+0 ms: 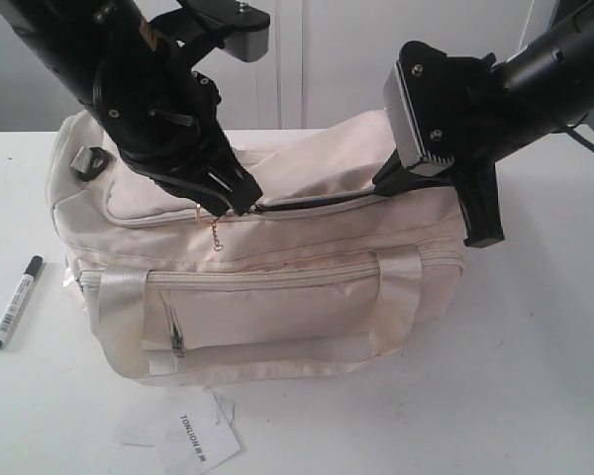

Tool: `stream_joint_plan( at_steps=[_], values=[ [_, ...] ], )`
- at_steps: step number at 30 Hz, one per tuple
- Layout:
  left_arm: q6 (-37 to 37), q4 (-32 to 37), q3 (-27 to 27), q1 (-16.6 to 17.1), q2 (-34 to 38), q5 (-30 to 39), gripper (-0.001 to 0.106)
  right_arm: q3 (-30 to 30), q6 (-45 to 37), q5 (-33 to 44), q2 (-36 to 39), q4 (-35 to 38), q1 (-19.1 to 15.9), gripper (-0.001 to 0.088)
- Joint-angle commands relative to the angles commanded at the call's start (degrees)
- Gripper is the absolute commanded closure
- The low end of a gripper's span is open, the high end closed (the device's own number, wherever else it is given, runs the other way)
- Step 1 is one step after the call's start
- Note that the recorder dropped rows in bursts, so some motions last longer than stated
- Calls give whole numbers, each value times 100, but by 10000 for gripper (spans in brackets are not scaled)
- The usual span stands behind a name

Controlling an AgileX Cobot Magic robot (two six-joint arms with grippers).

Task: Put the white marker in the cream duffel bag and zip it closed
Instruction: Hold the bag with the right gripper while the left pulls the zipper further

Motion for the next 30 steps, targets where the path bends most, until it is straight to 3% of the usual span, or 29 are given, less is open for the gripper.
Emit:
stream_joint_plan(
  at_steps=[27,30],
  values=[
    [-11,344,0,0,0,275,1053,0,42,19,0,37,0,867],
    [-27,344,0,0,0,276,1053,0,152,-14,0,348,0,792]
  ],
)
